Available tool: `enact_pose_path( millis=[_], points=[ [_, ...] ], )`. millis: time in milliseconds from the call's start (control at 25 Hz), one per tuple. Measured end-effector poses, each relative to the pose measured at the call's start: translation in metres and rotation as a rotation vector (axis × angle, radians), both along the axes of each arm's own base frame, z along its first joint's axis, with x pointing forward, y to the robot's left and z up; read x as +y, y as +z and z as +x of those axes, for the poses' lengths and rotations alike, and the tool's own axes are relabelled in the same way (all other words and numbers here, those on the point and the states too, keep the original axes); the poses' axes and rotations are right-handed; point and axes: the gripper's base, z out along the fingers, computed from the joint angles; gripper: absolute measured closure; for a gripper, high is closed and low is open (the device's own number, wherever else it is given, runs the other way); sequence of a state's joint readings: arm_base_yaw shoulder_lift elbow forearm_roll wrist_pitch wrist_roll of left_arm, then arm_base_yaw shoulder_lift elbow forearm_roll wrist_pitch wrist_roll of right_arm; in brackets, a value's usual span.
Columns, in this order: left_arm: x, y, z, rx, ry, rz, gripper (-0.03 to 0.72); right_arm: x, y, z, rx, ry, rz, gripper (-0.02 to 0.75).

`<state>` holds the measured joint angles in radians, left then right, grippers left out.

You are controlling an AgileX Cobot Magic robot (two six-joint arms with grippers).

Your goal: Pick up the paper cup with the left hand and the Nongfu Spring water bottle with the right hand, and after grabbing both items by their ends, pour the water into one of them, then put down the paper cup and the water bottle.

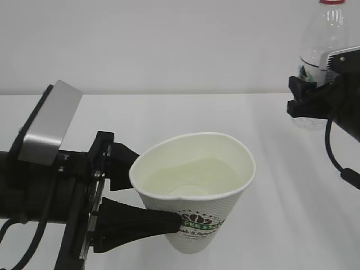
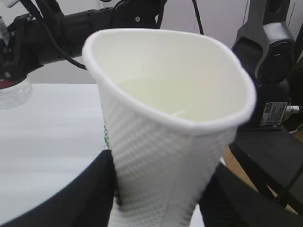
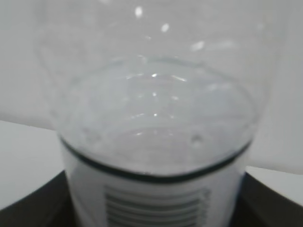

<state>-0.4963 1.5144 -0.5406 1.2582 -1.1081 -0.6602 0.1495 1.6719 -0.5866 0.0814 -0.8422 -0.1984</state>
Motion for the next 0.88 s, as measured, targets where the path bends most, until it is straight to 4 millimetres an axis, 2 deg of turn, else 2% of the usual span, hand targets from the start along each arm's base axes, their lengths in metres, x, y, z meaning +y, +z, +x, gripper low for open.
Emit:
enact_pose_path(
  millis=[200, 360, 680, 880],
  points=[
    [0.000, 0.000, 0.000, 0.000, 0.000, 0.000, 0.304, -0.024, 0.000, 0.002, 0.001, -0.089, 0.016, 0.259],
    [-0.001, 0.000, -0.001, 0.000, -0.003, 0.000, 0.304, -0.033, 0.000, 0.002, 0.000, -0.129, 0.036, 0.258],
    [-0.001, 0.000, -0.001, 0.000, -0.003, 0.000, 0.304, -0.029, 0.000, 0.004, -0.015, -0.088, 0.080, 0.258],
    [-0.001, 0.000, 0.000, 0.000, -0.002, 0.002, 0.304, -0.025, -0.017, 0.007, 0.011, -0.051, 0.080, 0.258]
  ],
)
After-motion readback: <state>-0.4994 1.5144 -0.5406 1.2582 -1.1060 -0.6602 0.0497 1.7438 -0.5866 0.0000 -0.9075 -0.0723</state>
